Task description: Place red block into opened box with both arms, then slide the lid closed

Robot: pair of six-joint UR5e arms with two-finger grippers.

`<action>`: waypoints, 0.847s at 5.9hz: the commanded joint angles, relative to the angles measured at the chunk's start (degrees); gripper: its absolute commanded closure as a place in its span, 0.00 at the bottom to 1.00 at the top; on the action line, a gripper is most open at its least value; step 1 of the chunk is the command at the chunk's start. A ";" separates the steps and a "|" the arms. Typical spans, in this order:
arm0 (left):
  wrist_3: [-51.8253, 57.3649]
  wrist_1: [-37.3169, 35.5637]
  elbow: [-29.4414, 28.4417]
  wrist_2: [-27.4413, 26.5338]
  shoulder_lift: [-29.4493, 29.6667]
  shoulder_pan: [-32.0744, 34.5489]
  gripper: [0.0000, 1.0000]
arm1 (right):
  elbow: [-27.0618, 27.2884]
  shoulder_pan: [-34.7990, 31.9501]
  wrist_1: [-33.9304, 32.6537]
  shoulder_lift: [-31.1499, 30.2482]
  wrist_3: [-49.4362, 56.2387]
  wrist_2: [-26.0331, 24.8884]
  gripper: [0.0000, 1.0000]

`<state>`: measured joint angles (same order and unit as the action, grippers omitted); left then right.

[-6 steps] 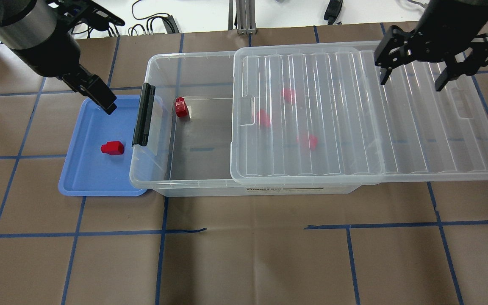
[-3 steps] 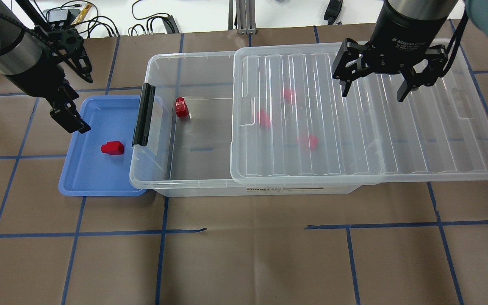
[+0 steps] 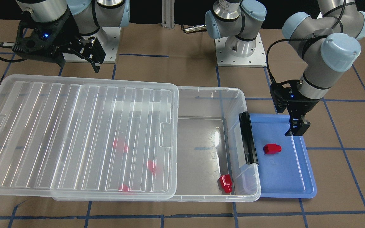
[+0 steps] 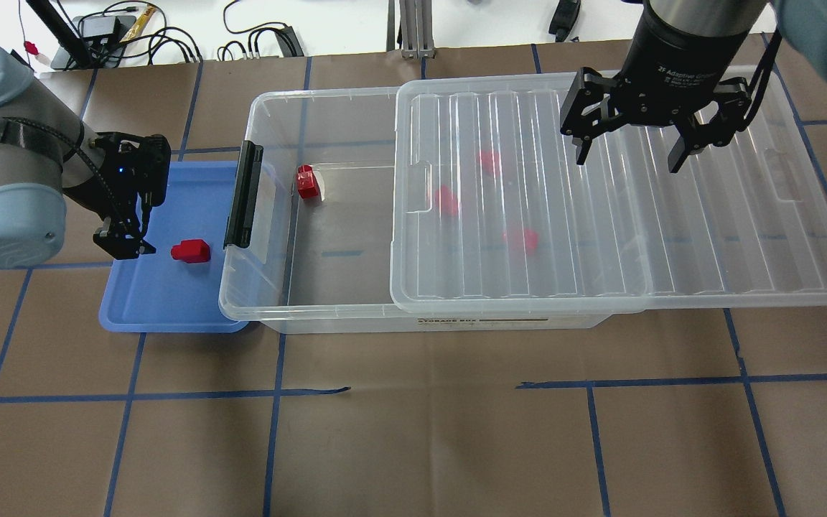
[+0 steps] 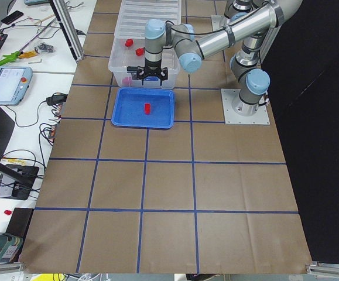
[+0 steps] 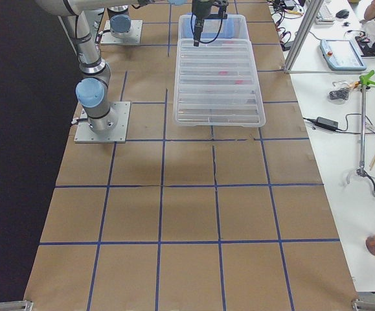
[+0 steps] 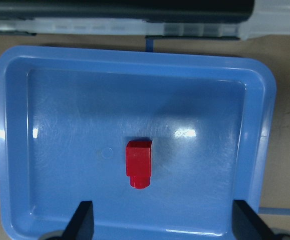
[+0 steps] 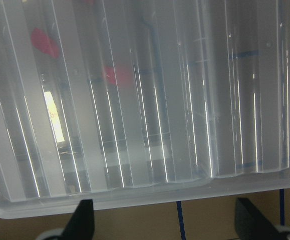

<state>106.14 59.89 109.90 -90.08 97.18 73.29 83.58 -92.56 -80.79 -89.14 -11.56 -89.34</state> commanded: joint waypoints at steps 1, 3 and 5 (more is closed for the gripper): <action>2.14 -1.44 0.05 -0.10 6.59 -0.60 0.04 | 0.00 0.10 -0.16 0.10 0.58 -0.05 0.00; 1.61 -5.62 1.10 0.16 9.68 -0.52 0.03 | 0.00 0.10 -0.07 0.10 0.58 -0.13 0.00; 1.52 -10.98 1.02 -0.18 14.33 -0.52 0.03 | 0.00 0.19 -0.07 0.10 0.58 -0.05 0.00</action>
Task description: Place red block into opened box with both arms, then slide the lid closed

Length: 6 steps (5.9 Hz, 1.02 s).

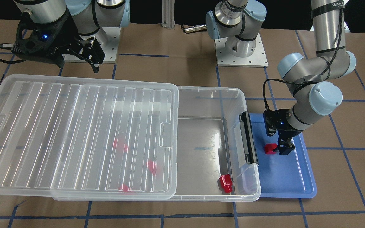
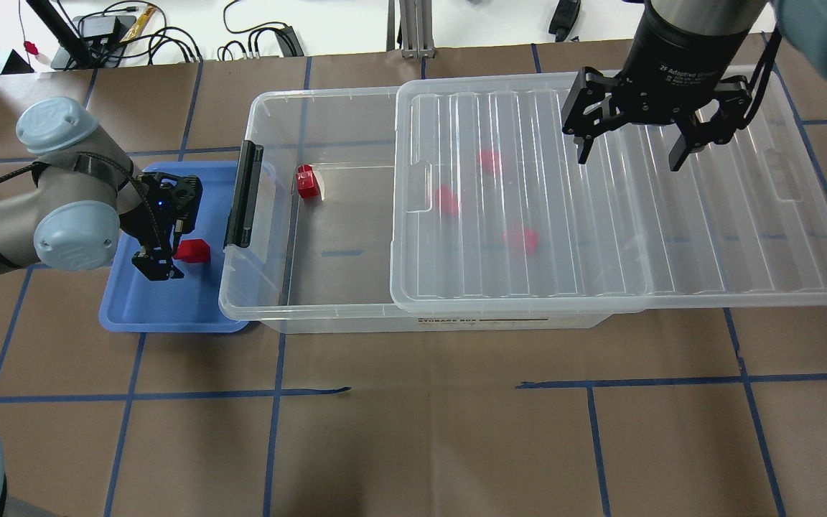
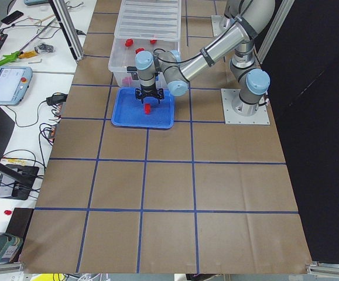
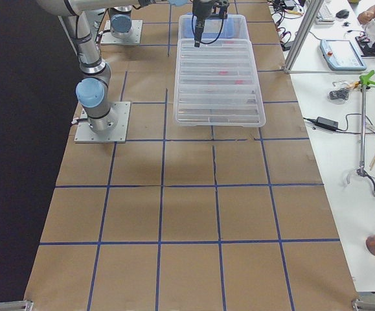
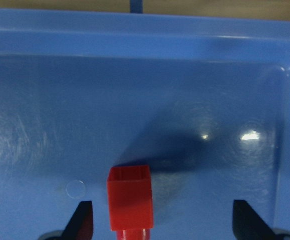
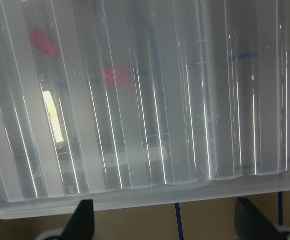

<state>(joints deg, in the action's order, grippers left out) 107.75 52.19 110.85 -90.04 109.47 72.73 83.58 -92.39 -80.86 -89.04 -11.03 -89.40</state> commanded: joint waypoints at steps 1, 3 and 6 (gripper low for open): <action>0.01 -3.49 -0.02 -0.22 2.50 0.05 0.04 | 0.00 0.02 0.00 0.00 -0.04 0.02 0.00; 0.27 -4.45 0.07 -0.22 3.28 0.05 0.61 | 0.00 0.02 0.00 0.00 -0.05 0.02 0.00; -0.78 -3.86 -0.98 -0.48 0.85 0.74 0.99 | 0.00 0.02 0.09 0.00 -0.13 0.02 0.00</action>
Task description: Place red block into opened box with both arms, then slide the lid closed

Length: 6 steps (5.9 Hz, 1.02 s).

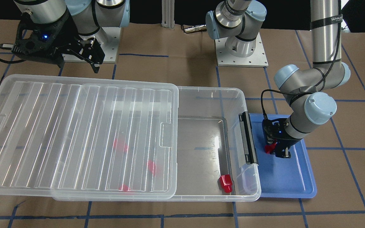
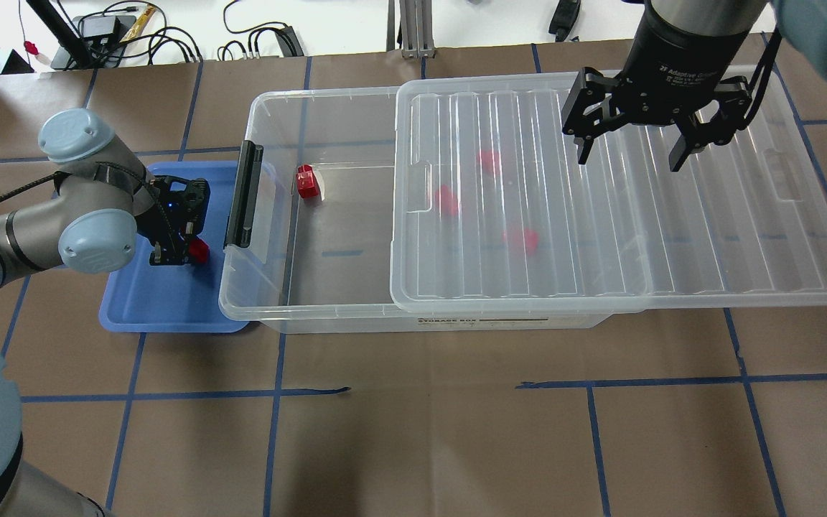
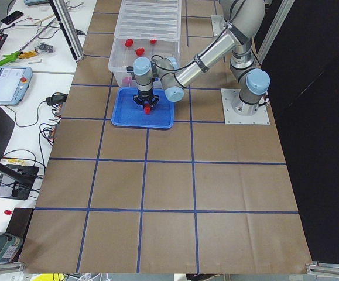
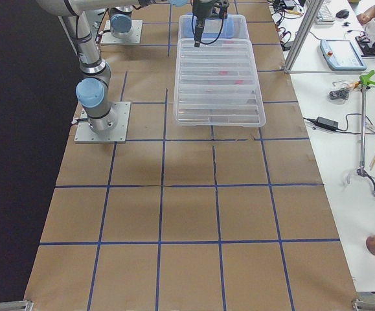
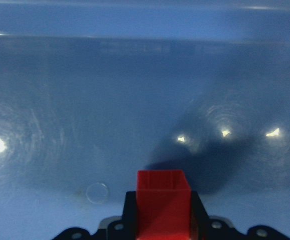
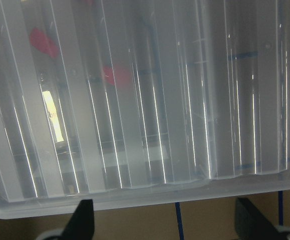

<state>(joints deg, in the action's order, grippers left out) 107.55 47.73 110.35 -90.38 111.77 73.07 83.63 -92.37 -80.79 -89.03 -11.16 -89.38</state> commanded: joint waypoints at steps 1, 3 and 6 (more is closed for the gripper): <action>-2.33 5.40 -1.01 0.03 -6.08 1.02 0.99 | 0.04 0.00 0.02 0.00 -0.01 0.00 0.00; -8.03 21.46 -8.70 0.65 -13.57 5.73 0.99 | 0.04 0.09 0.02 0.00 -0.01 0.00 0.00; -26.63 34.89 -20.25 0.91 -13.25 19.09 0.99 | 0.04 0.09 0.11 0.00 0.08 -0.09 0.00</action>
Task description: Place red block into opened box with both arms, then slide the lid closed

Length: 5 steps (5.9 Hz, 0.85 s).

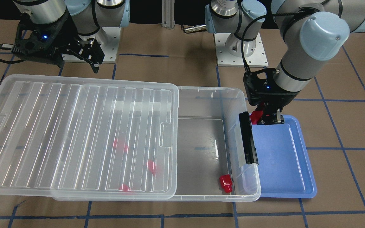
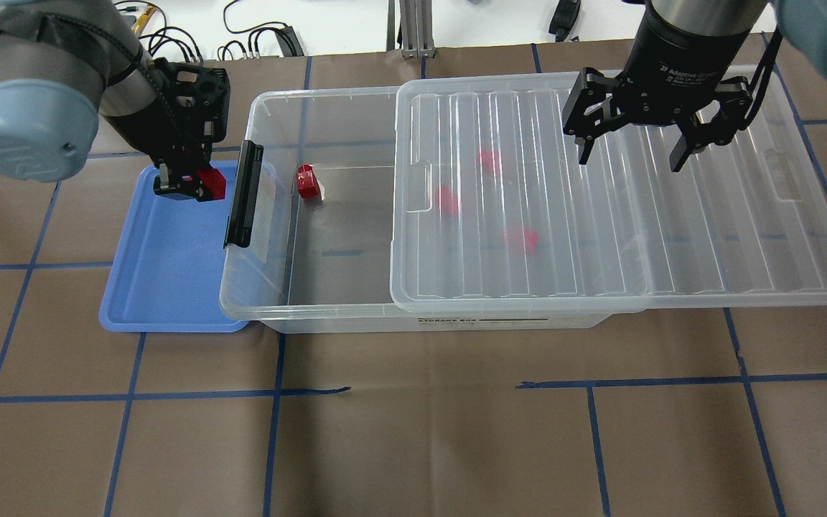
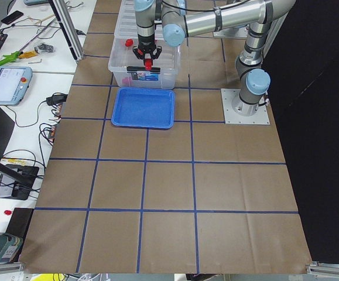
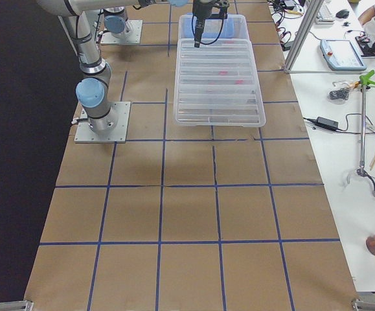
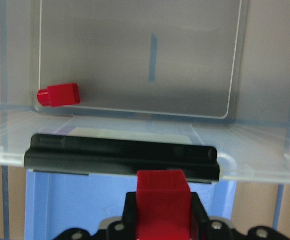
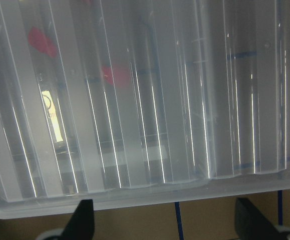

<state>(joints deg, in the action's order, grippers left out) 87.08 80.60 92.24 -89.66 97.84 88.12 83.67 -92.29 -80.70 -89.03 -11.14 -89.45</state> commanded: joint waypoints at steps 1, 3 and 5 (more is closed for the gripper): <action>-6.92 -1.72 -1.37 0.19 3.12 7.21 0.99 | 0.00 0.00 0.02 0.00 0.07 -0.02 0.00; -8.25 -10.23 0.82 1.59 10.59 10.48 1.00 | 0.00 0.09 0.11 0.00 0.07 -0.02 0.00; -7.89 -24.10 7.92 1.77 15.59 10.05 1.00 | 0.00 0.09 0.11 0.00 0.06 -0.02 0.00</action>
<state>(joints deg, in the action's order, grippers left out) 79.13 63.30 96.85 -88.03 110.45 98.17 83.67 -92.21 -80.60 -89.03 -11.12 -89.52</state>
